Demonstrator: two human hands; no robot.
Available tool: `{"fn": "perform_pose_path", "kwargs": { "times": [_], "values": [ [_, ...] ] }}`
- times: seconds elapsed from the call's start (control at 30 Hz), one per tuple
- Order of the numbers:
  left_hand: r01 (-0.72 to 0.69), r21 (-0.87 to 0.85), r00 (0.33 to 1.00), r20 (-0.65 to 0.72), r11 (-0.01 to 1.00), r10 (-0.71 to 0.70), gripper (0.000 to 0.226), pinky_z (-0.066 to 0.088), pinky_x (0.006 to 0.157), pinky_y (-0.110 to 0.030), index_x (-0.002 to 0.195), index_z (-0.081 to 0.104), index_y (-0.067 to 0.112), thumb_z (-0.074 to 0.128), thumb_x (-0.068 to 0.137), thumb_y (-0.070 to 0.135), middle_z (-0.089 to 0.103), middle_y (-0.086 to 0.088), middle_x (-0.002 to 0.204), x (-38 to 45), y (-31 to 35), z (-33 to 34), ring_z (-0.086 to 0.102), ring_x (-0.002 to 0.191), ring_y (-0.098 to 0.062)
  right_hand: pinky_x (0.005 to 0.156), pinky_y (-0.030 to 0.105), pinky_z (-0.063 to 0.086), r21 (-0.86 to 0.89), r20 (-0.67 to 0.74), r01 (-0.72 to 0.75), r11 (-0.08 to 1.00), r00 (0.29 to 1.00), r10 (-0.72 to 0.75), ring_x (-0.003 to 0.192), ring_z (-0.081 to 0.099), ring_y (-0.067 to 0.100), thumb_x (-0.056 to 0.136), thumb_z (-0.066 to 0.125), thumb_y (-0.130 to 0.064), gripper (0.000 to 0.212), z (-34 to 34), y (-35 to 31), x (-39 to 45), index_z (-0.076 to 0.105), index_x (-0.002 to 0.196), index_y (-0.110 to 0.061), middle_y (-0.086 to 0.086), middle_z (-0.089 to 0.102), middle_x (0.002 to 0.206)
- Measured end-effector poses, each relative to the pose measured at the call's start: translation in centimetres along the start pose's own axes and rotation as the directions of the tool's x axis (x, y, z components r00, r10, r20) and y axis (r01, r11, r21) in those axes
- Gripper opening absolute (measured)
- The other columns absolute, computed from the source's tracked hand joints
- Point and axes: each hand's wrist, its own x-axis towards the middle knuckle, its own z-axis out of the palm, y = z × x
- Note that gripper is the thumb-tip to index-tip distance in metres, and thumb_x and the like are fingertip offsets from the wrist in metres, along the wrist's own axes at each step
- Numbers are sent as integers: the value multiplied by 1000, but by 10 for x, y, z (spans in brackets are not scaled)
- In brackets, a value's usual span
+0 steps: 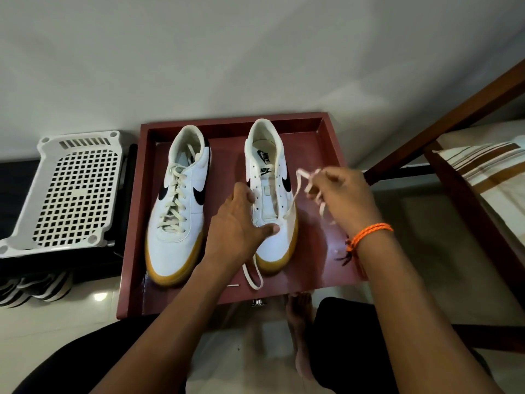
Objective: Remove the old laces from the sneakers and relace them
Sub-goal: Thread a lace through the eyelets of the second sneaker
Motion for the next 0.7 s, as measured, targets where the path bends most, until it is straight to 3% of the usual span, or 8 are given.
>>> {"fn": "perform_pose_path", "kwargs": {
  "times": [0.03, 0.1, 0.17, 0.27, 0.4, 0.5, 0.6, 0.7],
  "values": [
    [51, -15, 999, 10, 999, -51, 63, 46, 66, -34, 105, 48, 23, 96, 71, 46, 58, 13, 88, 1, -2, -1, 61, 81, -16, 64, 35, 48, -356, 27, 12, 934, 1000, -3, 67, 63, 30, 97, 60, -24, 27, 1, 11, 0, 69, 75, -9, 15, 63, 70],
    [158, -52, 987, 37, 986, -156, 52, 57, 66, -39, 91, 58, 20, 97, 70, 47, 65, 7, 78, 5, -5, -4, 68, 73, -19, 76, 38, 53, -658, 69, -63, 751, 987, 143, 87, 66, 37, 97, 62, -39, 28, 7, 22, -8, 73, 91, -14, 11, 69, 85],
    [212, -84, 976, 75, 974, -206, 43, 63, 65, -46, 78, 64, 18, 96, 73, 46, 69, 1, 68, 7, -7, -5, 71, 62, -21, 81, 39, 55, -688, 99, -51, 724, 982, 163, 95, 66, 35, 98, 64, -42, 25, 12, 22, -11, 73, 100, -18, 8, 73, 99],
    [180, -63, 980, 98, 982, -174, 39, 62, 63, -40, 68, 68, 17, 88, 83, 47, 68, 2, 58, 7, -10, -8, 68, 54, -17, 84, 42, 57, -566, 172, 122, 815, 985, -28, 97, 64, 23, 97, 66, -39, 11, 17, 13, -9, 69, 97, -29, -3, 66, 105],
    [106, -100, 991, 92, 989, -97, 33, 52, 64, -34, 67, 67, 19, 80, 91, 38, 67, 2, 64, 7, -12, -13, 65, 62, -16, 81, 38, 50, -616, 348, 239, 750, 938, -13, 102, 55, 19, 94, 70, -53, 28, 28, 15, -14, 63, 80, -29, -9, 53, 101],
    [132, -142, 987, 116, 981, -116, 33, 55, 67, -41, 65, 64, 20, 76, 93, 31, 67, -2, 63, 6, -10, -14, 62, 60, -19, 78, 34, 47, -637, 345, 261, 725, 938, -34, 103, 56, 20, 95, 72, -44, 24, 30, 19, -14, 62, 77, -32, -6, 54, 105],
    [185, -181, 971, 188, 966, -151, 31, 62, 78, -49, 63, 66, 19, 71, 94, 19, 74, 0, 67, 7, -10, -17, 73, 70, -25, 76, 35, 53, -620, 322, 264, 739, 944, -68, 96, 61, 18, 96, 70, -37, 22, 29, 19, -11, 64, 75, -34, -6, 56, 109],
    [283, -318, 929, 327, 905, -175, 34, 63, 87, -46, 66, 72, 10, 59, 95, -2, 80, -10, 79, 8, -7, -23, 78, 81, -31, 74, 37, 56, -642, 305, 274, 716, 948, -90, 89, 63, 19, 99, 64, -29, 29, 30, 21, -10, 59, 70, -32, -5, 58, 110]
  ]
}}
